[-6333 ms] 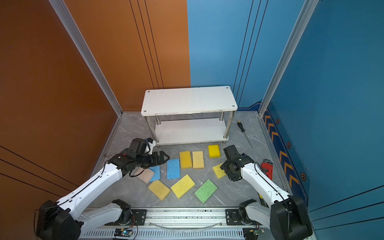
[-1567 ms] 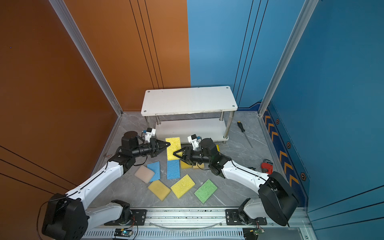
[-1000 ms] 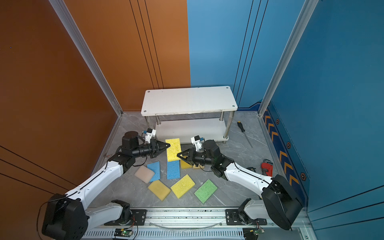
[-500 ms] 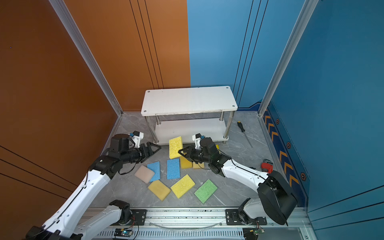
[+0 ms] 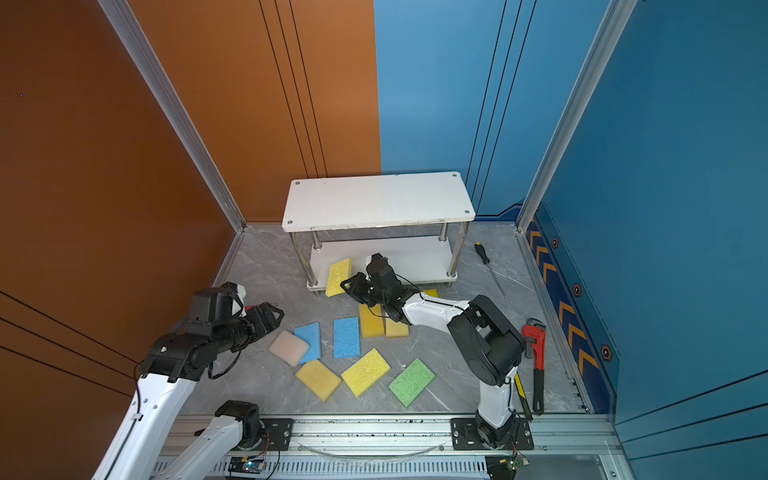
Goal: Place and organize the cleaning sponges onto the shelf
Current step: 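Carry the yellow sponge with the right gripper onto the lower shelf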
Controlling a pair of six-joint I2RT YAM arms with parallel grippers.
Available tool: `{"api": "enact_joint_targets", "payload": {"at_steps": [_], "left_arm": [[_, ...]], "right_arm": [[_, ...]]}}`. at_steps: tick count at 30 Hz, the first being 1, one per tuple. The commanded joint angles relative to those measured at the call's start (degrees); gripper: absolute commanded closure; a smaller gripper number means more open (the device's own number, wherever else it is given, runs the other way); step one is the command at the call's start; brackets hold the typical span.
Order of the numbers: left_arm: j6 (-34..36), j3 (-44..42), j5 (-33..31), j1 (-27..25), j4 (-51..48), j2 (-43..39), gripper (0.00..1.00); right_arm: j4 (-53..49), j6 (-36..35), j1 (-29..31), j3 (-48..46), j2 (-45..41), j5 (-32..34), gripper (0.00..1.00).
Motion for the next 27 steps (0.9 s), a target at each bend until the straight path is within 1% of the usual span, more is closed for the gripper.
{"api": "enact_joint_targets", "payload": {"at_steps": [1, 11, 22, 24, 27], "left_arm": [[1.3, 0.5, -0.7, 0.9, -2.9, -1.1, 0.19], [1.3, -1.0, 1.5, 1.9, -3.7, -2.3, 0.19], [2.0, -0.9, 1.1, 1.7, -3.7, -2.0, 0.19], [2.1, -1.0, 0.9, 1.7, -3.7, -2.1, 0.19], [2.0, -1.0, 0.8, 1.6, -3.7, -2.1, 0.18]], "right_arm": [[2.1, 0.9, 0.4, 3.9, 3.5, 2.4, 0.8], [1.4, 2.0, -0.8, 12.0, 12.6, 1.8, 0.79], [-1.0, 2.3, -0.7, 16.4, 16.0, 3.7, 0.78], [-1.0, 2.4, -0.7, 17.2, 16.5, 3.2, 0.74], [-1.2, 2.5, -0.6, 17.3, 16.7, 2.9, 0.61]]}}
